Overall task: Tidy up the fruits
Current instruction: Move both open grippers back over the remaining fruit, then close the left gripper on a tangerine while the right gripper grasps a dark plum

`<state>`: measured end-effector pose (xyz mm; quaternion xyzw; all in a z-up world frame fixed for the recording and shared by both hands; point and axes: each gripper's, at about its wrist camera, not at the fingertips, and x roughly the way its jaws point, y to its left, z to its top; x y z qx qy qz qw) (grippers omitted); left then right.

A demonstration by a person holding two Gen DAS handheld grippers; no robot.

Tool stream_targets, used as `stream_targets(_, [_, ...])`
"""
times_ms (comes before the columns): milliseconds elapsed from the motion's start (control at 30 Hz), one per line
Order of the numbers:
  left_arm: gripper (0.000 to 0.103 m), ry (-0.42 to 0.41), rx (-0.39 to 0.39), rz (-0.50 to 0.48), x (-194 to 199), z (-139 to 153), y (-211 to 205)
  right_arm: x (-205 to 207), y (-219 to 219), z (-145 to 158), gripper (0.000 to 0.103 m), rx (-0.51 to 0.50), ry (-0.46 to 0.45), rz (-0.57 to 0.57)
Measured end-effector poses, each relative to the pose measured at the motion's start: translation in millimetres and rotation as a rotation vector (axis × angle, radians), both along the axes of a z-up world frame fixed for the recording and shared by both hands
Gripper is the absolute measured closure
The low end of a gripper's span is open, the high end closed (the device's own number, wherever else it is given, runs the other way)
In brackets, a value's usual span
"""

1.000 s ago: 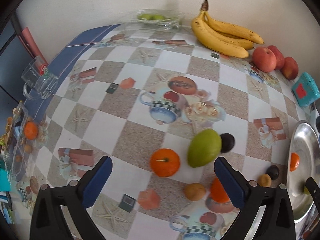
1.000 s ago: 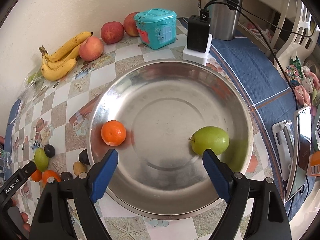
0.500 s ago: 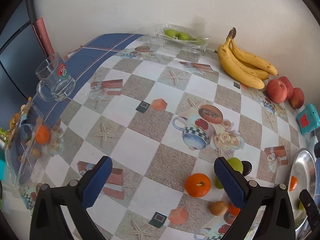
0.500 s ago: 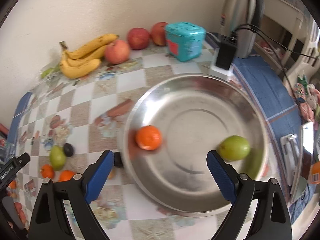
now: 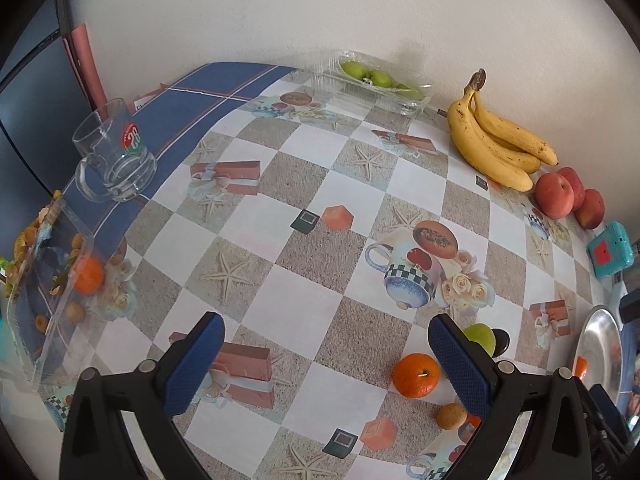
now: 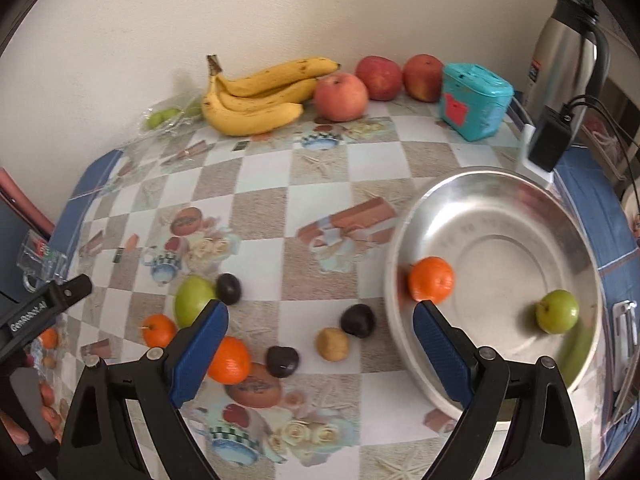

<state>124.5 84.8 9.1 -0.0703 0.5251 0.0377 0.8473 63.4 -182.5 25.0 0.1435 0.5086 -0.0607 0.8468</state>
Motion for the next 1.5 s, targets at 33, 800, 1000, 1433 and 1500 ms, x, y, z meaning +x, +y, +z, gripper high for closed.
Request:
stream_targets(33, [0.0,0.013,-0.008,-0.001,0,-2,0,1,4,-1,0.009,0.004,0.002,0.011])
stream_targets(800, [0.024,0.189,-0.197,-0.12,4,-56,-43,5,15,-40,0.056,0.094,0.115,0.037])
stream_targets(1000, [0.035,0.211,-0.205,-0.119,7,-65,-46,5,16,-48,0.064,0.107,0.139,0.045])
stream_targets(1433, [0.047,0.215,-0.199,-0.129,9,-69,-52,6,20,-60,0.072,0.108,0.184,0.058])
stream_targets(1500, [0.049,0.215,-0.2,-0.129,9,-69,-52,6,20,-63,0.072,0.106,0.191,0.058])
